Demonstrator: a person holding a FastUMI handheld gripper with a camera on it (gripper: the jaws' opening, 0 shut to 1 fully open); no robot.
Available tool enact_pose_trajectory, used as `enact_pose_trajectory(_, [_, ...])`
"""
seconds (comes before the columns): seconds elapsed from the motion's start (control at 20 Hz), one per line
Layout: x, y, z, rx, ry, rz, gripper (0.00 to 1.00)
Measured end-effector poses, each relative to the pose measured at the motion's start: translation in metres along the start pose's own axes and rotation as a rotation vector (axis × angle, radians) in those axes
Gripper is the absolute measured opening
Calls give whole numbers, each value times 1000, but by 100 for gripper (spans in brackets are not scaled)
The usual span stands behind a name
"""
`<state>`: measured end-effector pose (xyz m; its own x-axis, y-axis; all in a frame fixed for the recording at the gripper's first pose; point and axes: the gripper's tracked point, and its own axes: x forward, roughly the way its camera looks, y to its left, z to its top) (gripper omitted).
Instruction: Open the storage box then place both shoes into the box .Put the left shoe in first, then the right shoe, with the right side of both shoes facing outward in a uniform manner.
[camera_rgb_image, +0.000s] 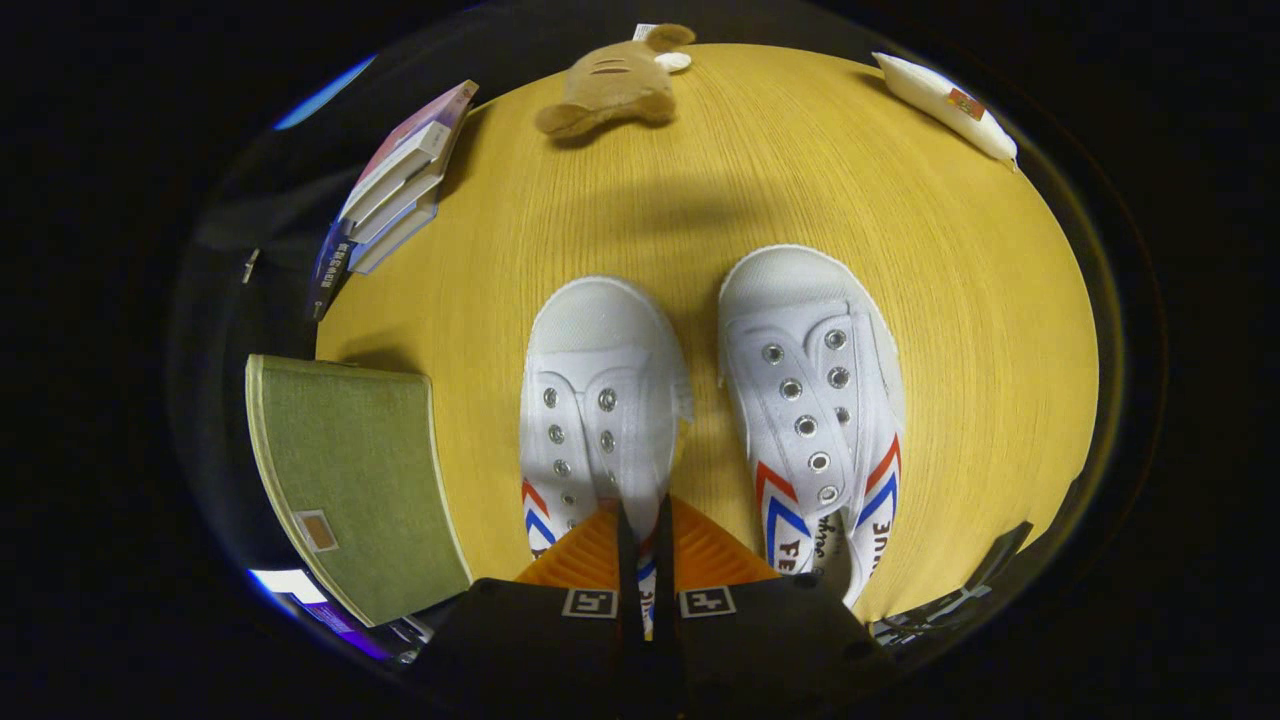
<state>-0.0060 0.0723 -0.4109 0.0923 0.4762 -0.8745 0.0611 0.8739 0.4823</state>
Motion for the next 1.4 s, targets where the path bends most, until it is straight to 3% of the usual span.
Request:
enact_pose_trajectory(0.4, [-89, 93, 7, 16, -116, 145, 8])
enact_pose_trajectory(0.75, [-146, 209, -2, -11, -149, 302, 8])
enact_pose_trajectory(0.95, [-137, 267, -24, -35, -101, 339, 7])
enact_pose_trajectory(1.4, [-44, 327, -64, -28, 14, 225, 8])
